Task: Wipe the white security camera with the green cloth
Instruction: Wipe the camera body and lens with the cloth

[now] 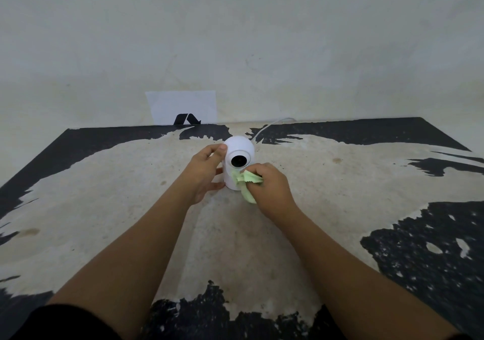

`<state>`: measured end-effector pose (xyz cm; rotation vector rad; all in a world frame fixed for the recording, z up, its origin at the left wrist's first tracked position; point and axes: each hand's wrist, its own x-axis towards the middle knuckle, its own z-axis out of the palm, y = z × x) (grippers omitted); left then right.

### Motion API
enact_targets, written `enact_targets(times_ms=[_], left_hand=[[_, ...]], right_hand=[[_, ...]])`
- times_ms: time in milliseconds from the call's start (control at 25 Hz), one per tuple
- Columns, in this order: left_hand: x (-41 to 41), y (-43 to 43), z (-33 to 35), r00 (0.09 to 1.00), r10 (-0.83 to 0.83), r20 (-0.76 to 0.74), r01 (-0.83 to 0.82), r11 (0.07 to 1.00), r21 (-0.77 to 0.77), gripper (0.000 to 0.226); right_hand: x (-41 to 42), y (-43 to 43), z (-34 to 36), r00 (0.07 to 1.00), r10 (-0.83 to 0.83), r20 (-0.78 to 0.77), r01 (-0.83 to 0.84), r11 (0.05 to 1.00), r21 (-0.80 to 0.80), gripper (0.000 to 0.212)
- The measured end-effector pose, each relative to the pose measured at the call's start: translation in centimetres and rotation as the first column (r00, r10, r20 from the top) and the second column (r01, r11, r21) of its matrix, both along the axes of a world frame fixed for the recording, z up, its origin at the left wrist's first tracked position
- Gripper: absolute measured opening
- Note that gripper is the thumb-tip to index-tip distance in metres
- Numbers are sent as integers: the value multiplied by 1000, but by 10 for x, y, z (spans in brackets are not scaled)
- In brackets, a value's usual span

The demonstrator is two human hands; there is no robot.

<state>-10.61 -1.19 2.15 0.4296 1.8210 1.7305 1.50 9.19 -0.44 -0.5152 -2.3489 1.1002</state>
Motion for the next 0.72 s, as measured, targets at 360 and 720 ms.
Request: enact_targets(times_ms=[360,720], left_hand=[[0,0,1,1000,0,-9,0,1000,2,30],[-1,0,-2,1000,0,3,0,1000,27,25]], right_hand=[[-19,21,-2,990,-137,34,141,976,-166,80],[-38,6,4,995,-98,0,96,978,-185,69]])
